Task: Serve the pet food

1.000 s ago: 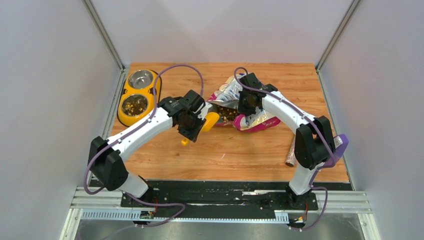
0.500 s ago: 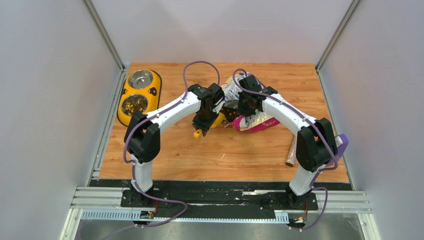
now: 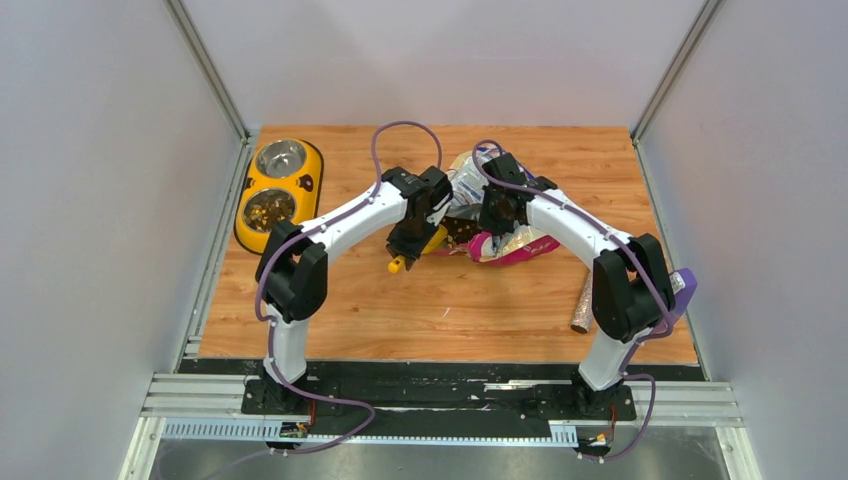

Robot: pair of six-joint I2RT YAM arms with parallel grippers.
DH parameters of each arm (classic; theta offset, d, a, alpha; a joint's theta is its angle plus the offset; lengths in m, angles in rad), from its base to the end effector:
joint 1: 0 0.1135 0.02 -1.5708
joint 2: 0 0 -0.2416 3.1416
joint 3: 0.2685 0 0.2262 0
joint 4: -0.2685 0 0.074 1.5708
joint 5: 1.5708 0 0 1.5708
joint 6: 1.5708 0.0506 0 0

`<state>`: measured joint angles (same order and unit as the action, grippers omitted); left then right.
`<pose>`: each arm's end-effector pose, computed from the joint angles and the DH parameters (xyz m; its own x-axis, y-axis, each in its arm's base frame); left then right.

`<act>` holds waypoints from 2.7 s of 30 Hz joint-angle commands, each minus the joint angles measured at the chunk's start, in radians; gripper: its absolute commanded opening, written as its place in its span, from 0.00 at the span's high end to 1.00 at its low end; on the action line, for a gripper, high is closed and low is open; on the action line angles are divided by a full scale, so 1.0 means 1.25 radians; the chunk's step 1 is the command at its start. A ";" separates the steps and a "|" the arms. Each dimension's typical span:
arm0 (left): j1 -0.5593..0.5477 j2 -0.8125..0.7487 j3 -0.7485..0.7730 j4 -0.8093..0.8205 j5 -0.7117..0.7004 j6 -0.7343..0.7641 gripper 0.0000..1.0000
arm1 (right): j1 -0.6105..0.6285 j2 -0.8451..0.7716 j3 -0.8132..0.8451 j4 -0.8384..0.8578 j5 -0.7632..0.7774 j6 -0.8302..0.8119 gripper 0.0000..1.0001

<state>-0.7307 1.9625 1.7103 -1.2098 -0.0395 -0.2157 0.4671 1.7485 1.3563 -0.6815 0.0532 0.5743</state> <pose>0.2634 -0.2334 0.2167 -0.8652 0.4882 -0.1145 0.4899 0.8717 0.0151 0.3107 0.1537 0.2139 -0.8909 0.1583 -0.4258 0.0678 0.9732 0.2198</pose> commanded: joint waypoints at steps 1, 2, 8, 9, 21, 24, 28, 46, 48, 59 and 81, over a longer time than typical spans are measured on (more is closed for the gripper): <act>-0.004 0.018 0.011 0.051 -0.040 0.024 1.00 | -0.036 0.022 -0.010 0.010 0.017 0.037 1.00; -0.004 0.019 0.008 0.066 -0.039 0.034 1.00 | -0.039 0.027 -0.010 0.011 0.014 0.036 1.00; -0.004 0.059 0.037 0.083 -0.049 0.049 1.00 | -0.044 0.045 -0.023 0.030 -0.008 0.021 1.00; -0.004 0.070 0.041 0.084 -0.045 0.048 1.00 | -0.044 0.048 -0.025 0.031 -0.009 0.018 1.00; -0.004 0.109 0.058 0.180 -0.065 0.021 1.00 | -0.044 0.040 -0.059 0.046 -0.016 0.011 1.00; -0.004 0.068 0.019 0.275 -0.071 0.012 1.00 | -0.044 0.038 -0.058 0.046 -0.016 0.011 1.00; -0.005 0.011 -0.057 0.391 -0.079 0.009 1.00 | -0.044 0.035 -0.057 0.046 -0.013 0.010 1.00; -0.004 -0.226 -0.338 0.464 -0.010 0.041 1.00 | -0.045 0.008 -0.027 0.029 0.004 0.012 1.00; -0.004 -0.243 -0.351 0.460 -0.002 0.039 1.00 | -0.045 0.007 -0.024 0.029 0.005 0.011 1.00; -0.005 -0.335 -0.438 0.419 0.017 0.038 1.00 | -0.044 0.009 0.002 0.021 0.004 0.006 1.00; -0.004 -0.665 -0.614 0.439 0.035 0.108 1.00 | -0.045 0.042 0.060 0.008 -0.005 0.023 1.00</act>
<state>-0.7326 1.2072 0.9440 -0.6983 0.0204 -0.1116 0.4286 1.7966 1.3815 -0.6960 0.0021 0.5858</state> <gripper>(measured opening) 0.348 0.003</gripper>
